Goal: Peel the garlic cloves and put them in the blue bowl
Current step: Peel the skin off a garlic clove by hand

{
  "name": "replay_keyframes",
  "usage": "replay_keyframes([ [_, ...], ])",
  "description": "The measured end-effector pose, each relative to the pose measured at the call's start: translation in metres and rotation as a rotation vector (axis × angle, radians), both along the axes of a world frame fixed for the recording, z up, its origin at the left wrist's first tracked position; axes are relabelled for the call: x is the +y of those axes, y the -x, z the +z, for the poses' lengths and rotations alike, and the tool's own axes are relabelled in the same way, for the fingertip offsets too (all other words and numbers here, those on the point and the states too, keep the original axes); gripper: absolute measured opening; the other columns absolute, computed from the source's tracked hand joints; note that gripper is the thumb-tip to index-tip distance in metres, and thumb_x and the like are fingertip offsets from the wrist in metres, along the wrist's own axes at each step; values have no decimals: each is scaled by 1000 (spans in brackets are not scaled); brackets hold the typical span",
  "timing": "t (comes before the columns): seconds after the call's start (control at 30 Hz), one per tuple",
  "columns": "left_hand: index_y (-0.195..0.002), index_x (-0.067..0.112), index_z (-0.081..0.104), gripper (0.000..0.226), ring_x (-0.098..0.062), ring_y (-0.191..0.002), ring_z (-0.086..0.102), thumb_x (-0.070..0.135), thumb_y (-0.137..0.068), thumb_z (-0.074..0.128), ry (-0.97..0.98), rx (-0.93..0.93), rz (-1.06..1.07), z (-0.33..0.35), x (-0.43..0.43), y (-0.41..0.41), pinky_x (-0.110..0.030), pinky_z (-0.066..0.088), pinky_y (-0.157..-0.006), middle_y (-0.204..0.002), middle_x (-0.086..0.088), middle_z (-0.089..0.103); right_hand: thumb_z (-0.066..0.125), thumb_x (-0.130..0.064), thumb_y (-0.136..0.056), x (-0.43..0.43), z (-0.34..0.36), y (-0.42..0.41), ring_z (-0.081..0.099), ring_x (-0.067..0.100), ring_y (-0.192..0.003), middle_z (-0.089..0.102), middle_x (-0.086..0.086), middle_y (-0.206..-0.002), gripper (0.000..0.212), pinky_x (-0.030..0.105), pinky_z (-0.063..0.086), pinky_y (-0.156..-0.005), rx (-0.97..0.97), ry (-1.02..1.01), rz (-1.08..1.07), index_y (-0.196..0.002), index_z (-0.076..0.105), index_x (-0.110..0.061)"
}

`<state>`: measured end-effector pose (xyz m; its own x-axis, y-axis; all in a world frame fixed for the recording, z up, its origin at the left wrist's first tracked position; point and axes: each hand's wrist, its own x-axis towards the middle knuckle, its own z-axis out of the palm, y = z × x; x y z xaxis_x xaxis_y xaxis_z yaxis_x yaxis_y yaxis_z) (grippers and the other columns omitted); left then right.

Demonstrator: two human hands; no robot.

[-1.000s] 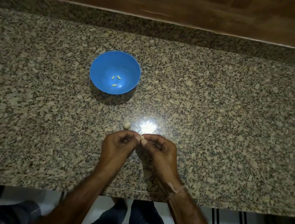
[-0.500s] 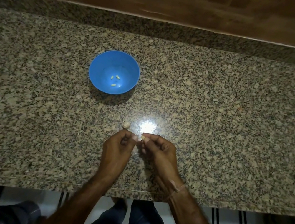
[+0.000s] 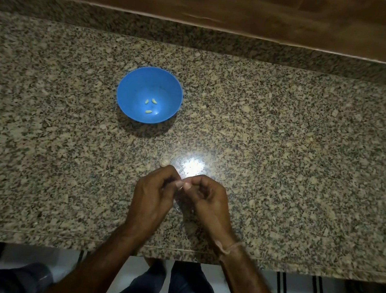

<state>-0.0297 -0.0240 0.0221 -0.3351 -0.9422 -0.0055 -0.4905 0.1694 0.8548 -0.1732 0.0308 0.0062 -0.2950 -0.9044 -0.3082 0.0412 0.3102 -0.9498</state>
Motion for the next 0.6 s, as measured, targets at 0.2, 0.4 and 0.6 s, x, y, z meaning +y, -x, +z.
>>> replay_keyframes([
  [0.2,-78,21,57,27,-8,-62,54,16,-104,60,-124,84,0,-2,8,8,-21,39,-56,-67,7,58,56,-34,-109,-1,-6,-1,56,11,-69,63,6,-72,37,35,44,-65,159,7,93,-81,65,-12],
  [0.4,-70,24,49,39,-11,-56,36,17,-108,48,-508,165,19,-13,8,12,-26,31,-51,-63,7,42,53,-28,-111,0,-7,-11,47,3,-62,52,-11,-66,37,23,36,-60,237,18,42,-75,58,-17],
  [0.6,-77,16,48,33,-8,-61,43,16,-110,47,-266,87,18,-8,12,13,-25,34,-55,-66,4,49,54,-35,-110,-7,1,-11,43,14,-59,47,1,-62,46,29,35,-57,-175,-196,20,-69,54,-15],
])
